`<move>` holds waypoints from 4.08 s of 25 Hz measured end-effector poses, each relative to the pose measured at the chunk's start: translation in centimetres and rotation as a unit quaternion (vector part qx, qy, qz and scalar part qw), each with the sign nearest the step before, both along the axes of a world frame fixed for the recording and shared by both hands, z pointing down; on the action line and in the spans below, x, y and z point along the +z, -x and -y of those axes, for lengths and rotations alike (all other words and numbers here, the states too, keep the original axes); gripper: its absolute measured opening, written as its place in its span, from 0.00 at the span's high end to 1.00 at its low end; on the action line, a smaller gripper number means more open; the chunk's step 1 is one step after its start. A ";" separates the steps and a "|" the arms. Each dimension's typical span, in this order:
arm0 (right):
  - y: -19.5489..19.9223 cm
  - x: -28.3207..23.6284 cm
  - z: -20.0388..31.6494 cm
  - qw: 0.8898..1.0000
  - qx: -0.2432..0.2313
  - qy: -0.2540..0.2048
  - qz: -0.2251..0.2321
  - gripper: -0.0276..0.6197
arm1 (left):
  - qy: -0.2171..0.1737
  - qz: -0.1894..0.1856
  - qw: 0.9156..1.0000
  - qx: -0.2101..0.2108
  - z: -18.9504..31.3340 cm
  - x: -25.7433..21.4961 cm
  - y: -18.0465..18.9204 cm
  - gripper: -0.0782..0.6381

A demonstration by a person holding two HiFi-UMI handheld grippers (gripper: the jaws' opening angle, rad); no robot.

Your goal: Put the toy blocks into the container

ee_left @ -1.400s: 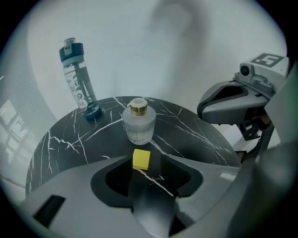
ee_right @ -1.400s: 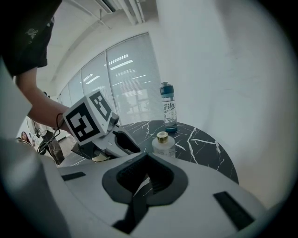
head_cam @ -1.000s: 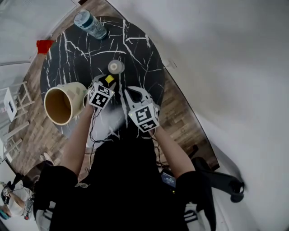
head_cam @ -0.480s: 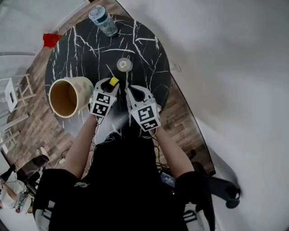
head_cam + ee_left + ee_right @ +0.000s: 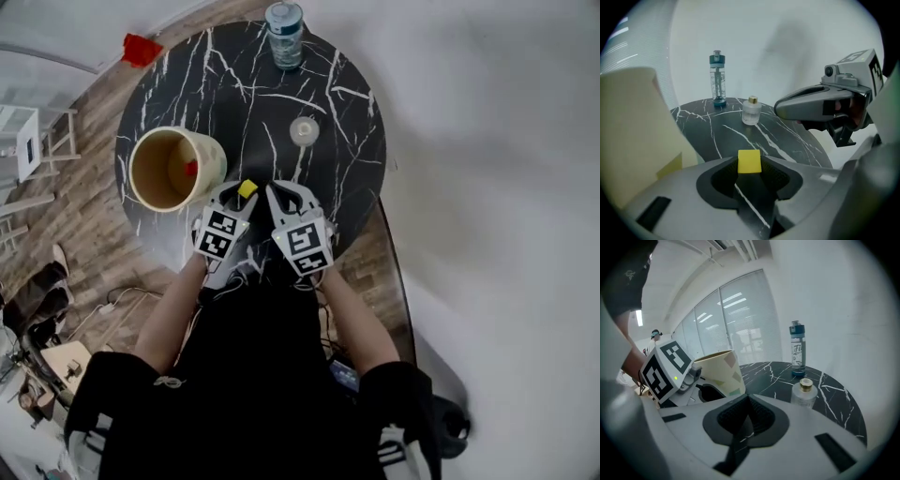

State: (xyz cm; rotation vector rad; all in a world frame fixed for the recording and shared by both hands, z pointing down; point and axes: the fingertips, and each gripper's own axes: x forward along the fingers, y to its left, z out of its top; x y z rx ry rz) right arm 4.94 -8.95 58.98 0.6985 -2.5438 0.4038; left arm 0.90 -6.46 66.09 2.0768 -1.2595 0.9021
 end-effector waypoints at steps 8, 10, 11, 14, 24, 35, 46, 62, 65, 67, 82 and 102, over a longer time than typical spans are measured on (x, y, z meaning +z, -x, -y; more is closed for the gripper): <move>7.0 -0.1 -5.3 0.997 -0.078 0.007 -0.002 0.96 | 0.010 -0.007 0.997 -0.076 -5.9 0.6 6.4 0.69; 8.4 0.1 -6.7 0.995 -0.104 0.012 -0.003 0.96 | 0.011 -0.009 0.994 -0.107 -7.5 0.6 7.8 0.69; 9.2 0.2 -7.5 0.993 -0.117 0.013 -0.004 0.96 | 0.011 -0.010 0.993 -0.121 -8.3 0.5 8.6 0.69; 12.1 0.3 -9.7 0.988 -0.156 0.011 -0.003 0.96 | 0.006 -0.006 0.987 -0.159 -10.5 0.0 11.6 0.69; 17.7 -3.4 -13.3 0.981 -0.190 -0.034 0.025 0.96 | -0.062 0.001 0.972 -0.225 -12.8 -5.6 18.8 0.69; 18.3 -11.9 -11.1 0.983 -0.131 -0.111 0.066 0.96 | -0.205 -0.007 0.954 -0.217 -9.7 -17.3 23.8 0.69; 16.1 -13.7 -7.5 0.989 -0.048 -0.132 0.056 0.96 | -0.207 -0.031 0.968 -0.140 -5.8 -19.1 19.8 0.69; 14.8 -13.4 -7.0 0.992 -0.018 -0.118 0.045 0.96 | -0.183 -0.037 0.978 -0.094 -4.3 -17.9 17.9 0.69; 15.1 -13.4 -7.3 0.992 -0.022 -0.118 0.043 0.96 | -0.191 -0.039 0.976 -0.101 -4.6 -18.4 18.5 0.69; 15.3 -13.4 -7.4 0.992 -0.023 -0.120 0.044 0.96 | -0.194 -0.038 0.974 -0.108 -4.9 -18.5 19.0 0.69; 16.7 -17.6 -6.4 0.986 0.012 -0.152 0.073 0.96 | -0.254 -0.042 0.953 -0.157 -7.8 -22.5 21.2 0.89; 15.7 -28.8 -6.1 0.957 0.058 -0.257 0.122 0.96 | -0.374 -0.082 0.901 -0.205 -8.8 -33.8 23.4 0.89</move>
